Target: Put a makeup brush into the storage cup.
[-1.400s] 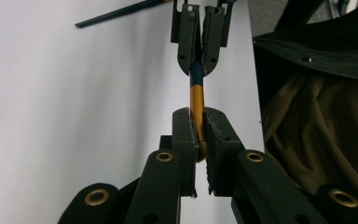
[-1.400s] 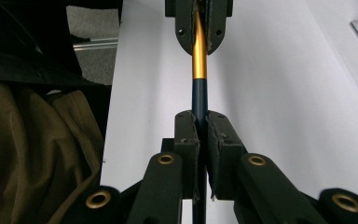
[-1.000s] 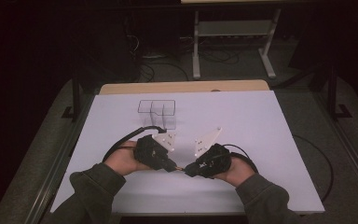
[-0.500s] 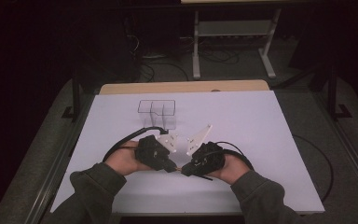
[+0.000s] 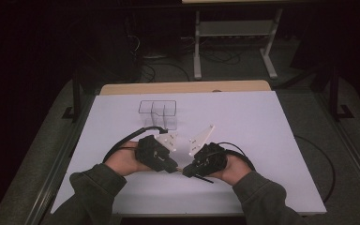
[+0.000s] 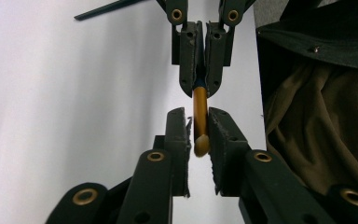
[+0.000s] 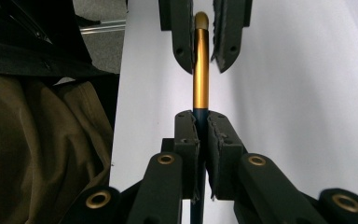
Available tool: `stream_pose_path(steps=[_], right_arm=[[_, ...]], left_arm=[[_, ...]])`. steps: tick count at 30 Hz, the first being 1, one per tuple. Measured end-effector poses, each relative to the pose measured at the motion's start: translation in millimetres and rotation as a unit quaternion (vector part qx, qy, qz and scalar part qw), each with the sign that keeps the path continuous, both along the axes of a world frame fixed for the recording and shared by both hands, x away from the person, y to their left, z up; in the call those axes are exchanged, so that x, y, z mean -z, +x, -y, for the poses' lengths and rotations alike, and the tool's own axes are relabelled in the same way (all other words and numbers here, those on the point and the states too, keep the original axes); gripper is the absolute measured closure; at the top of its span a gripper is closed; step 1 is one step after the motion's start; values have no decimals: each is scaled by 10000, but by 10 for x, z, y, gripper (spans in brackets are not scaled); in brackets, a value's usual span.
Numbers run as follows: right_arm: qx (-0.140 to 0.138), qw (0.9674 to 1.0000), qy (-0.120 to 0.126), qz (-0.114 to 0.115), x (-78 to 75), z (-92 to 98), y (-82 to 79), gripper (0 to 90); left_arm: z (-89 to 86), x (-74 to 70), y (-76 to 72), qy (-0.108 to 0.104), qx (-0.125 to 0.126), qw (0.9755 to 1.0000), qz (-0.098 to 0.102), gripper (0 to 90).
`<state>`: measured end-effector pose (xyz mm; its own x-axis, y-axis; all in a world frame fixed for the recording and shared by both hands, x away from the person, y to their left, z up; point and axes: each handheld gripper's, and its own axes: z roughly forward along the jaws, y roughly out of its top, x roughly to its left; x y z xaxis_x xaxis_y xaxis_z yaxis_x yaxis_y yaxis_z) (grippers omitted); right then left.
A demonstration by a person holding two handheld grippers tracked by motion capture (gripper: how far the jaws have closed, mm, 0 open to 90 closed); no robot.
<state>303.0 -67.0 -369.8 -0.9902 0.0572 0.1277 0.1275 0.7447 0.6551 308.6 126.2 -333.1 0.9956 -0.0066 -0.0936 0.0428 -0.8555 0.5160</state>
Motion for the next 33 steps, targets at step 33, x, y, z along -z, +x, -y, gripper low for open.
stream_pose_path(steps=[33], right_arm=[[-48,10000,-30,-66,14,-8,3,827]], left_arm=[[-16,-41,-5,-84,9,10000,-10,751]])
